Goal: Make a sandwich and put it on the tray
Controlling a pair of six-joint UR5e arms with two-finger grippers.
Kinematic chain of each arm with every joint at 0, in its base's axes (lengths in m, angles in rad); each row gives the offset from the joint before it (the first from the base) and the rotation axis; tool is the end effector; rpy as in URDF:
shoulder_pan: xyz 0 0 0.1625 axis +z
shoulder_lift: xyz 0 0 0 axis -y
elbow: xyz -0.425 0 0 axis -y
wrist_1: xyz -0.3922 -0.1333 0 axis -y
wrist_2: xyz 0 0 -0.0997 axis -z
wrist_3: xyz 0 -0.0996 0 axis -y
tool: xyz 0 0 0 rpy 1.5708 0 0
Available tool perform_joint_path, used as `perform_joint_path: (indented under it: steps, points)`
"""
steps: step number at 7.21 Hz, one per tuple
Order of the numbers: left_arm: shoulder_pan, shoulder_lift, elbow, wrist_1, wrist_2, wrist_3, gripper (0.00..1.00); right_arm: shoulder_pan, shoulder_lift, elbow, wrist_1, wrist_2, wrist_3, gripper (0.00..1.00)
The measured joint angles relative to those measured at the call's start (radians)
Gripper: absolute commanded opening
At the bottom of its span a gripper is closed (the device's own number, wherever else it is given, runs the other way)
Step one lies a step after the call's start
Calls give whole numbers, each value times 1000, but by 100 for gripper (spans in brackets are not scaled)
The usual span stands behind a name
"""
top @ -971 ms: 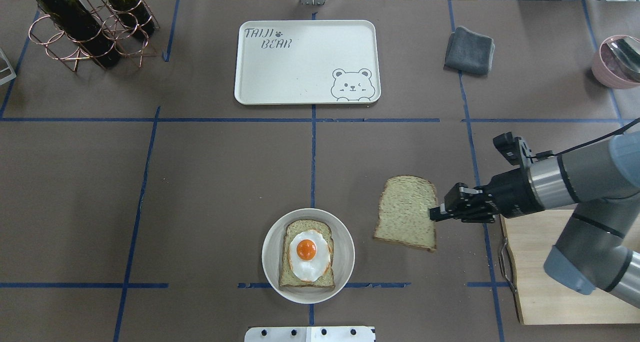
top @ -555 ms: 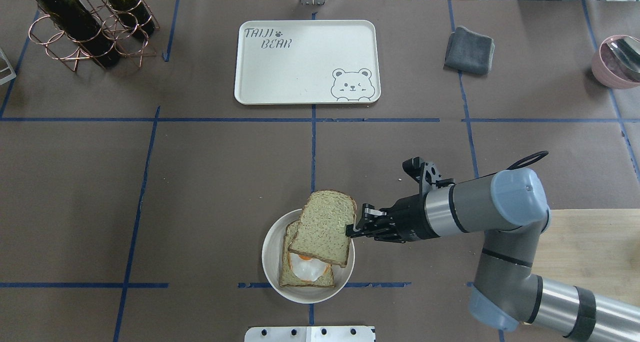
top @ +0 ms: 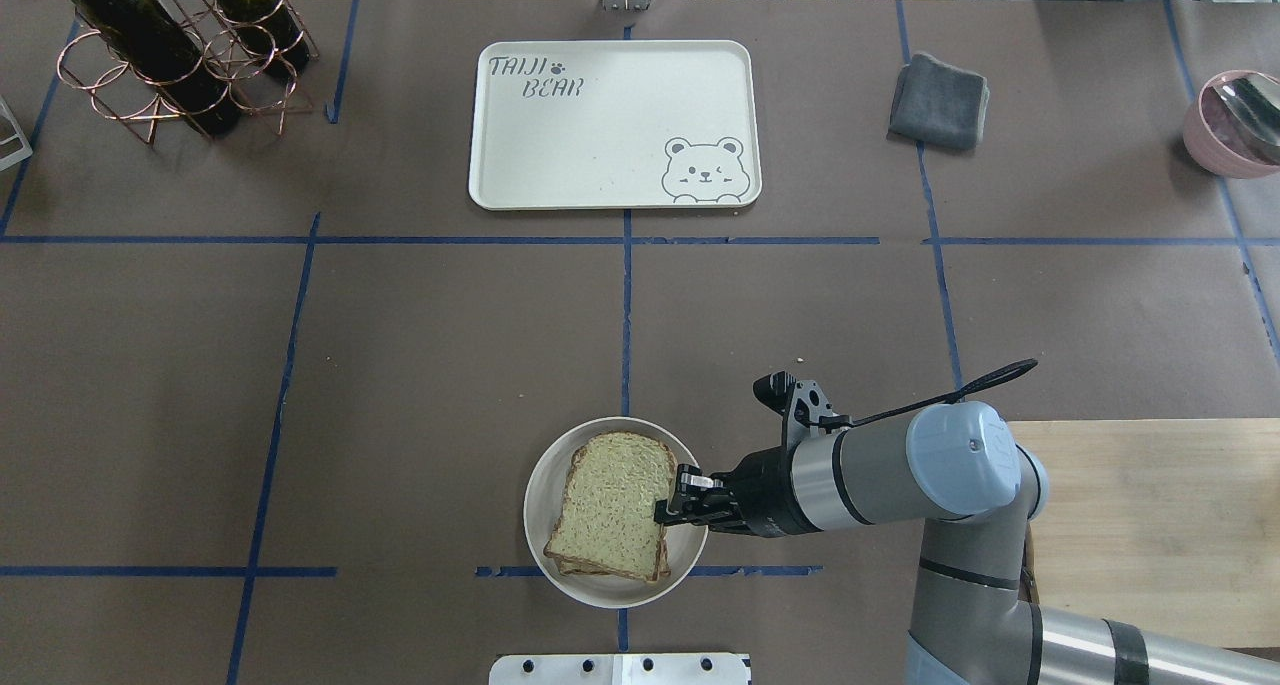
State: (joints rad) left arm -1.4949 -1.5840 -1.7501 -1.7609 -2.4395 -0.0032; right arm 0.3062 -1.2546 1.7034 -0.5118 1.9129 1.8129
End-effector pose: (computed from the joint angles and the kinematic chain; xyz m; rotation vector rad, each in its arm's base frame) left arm -0.0186 -0.5100 0.5349 0.3243 0.8724 0.2335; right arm -0.5281 -0.2717 0.3027 -0.2261 -1.4972 0.1818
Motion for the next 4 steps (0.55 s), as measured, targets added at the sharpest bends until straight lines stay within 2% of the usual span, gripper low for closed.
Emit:
perform_joint_path:
  steps: [1,2,3,4]
  points:
    - [4,9,2,-21,-19,1,100,-3,5,-1,-1,-3,-1,40]
    - [15,14,2,-52,-36,1,100,-3,13,-4,-2,-5,-1,72]
    - [62,15,3,-109,-43,-2,100,-4,21,-10,-5,-13,-1,100]
    - [137,16,2,-184,-45,-44,100,-3,28,-13,-11,-23,-1,100]
